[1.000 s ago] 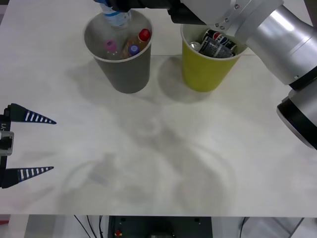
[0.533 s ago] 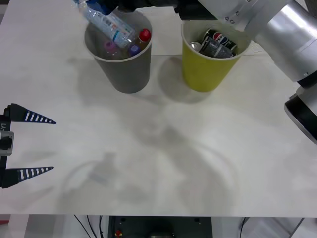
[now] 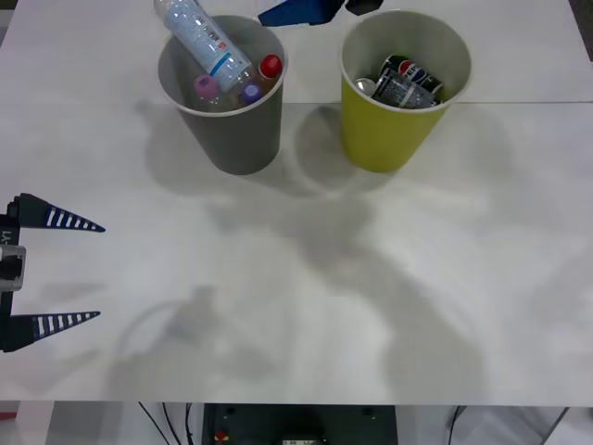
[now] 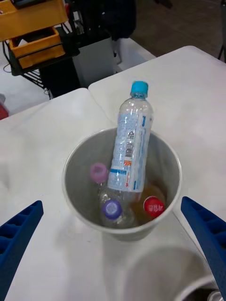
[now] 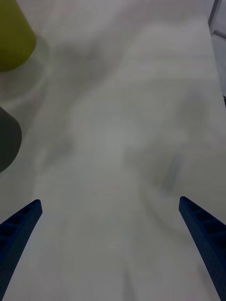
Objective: Put the can into the green bin and the plastic bottle into the gray bin
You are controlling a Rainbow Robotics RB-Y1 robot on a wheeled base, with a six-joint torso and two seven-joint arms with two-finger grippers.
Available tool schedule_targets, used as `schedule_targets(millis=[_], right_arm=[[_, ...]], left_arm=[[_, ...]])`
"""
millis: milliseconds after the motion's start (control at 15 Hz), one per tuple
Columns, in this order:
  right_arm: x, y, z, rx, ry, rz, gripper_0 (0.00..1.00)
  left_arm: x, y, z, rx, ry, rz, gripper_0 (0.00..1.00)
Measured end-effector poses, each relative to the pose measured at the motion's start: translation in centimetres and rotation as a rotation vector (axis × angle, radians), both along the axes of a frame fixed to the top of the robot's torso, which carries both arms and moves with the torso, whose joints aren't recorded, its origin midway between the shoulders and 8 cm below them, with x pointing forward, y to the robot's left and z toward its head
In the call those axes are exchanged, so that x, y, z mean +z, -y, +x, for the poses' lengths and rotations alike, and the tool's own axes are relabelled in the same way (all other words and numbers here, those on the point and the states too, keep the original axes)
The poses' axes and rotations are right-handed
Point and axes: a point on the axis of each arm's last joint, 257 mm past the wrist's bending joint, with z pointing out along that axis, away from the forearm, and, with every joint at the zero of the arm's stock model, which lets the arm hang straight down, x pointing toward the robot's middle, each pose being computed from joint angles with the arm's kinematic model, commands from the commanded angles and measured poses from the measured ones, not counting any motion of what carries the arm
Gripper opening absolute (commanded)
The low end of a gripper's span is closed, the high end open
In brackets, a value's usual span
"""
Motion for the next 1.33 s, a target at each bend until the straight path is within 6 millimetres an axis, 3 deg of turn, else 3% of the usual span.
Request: schedule_targets(millis=[400,733,1333], right_arm=[[-3.3,8.0,-5.5,0.045,0.031,-0.059,1.00],[-8.0,13.4,-8.4,0.127,0.081,-0.071,1.00],[-16.3,20.6,-12.3,0.183,0.172,-0.150,1.00]], left_arm=[[0.0,0.0,0.0,0.000,0.000,0.000,1.00],[0.0,0.0,0.0,0.000,0.000,0.000,1.00],[0.0,0.0,0.0,0.000,0.000,0.000,1.00]])
